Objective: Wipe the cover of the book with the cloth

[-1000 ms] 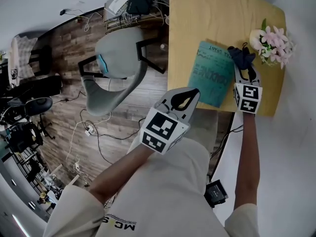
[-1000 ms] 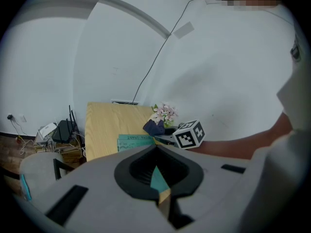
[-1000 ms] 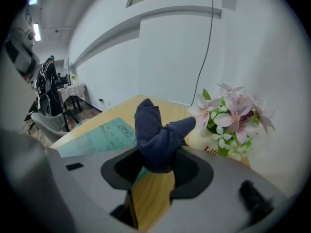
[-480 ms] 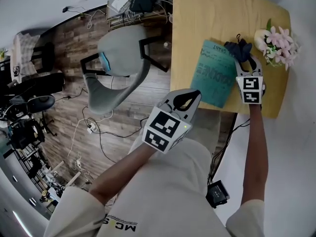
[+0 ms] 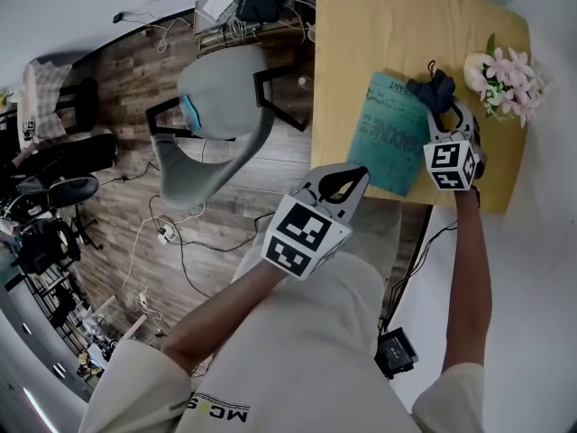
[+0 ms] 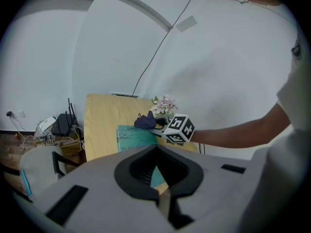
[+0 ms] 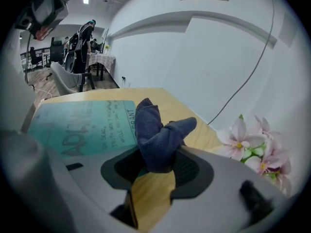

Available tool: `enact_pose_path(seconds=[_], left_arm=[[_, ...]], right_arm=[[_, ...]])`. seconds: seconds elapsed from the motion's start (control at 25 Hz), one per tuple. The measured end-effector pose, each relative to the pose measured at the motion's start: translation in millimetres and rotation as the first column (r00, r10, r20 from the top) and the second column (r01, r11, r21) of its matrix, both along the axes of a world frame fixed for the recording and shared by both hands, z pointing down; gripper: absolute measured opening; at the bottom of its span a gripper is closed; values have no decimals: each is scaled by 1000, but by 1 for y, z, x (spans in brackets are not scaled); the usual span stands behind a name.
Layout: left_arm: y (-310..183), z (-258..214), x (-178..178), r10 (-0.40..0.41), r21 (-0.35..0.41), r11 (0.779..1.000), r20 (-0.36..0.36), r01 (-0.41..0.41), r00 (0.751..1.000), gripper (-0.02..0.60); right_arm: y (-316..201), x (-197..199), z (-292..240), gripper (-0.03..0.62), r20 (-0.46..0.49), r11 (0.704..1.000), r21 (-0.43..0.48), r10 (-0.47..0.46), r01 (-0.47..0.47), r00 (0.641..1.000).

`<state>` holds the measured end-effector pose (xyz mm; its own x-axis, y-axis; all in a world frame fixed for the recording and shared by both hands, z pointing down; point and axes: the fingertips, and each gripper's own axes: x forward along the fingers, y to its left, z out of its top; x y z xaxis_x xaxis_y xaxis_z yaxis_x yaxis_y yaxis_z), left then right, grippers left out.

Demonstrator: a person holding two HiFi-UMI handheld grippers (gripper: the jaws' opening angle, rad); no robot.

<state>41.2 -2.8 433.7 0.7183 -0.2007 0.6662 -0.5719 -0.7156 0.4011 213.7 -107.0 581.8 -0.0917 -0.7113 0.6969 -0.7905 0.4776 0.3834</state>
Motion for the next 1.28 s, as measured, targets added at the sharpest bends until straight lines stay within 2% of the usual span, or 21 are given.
enact_pose_path(seconds=[0.32, 1.28], left_arm=[[1, 0, -3, 8, -6, 1000, 5, -8, 1000, 11], [9, -1, -4, 18, -5, 1000, -3, -18, 1000, 11]], right_arm=[[18, -10, 1, 175, -37, 999, -18, -37, 36, 999], [85, -36, 3, 175, 38, 998, -52, -18, 20, 999]])
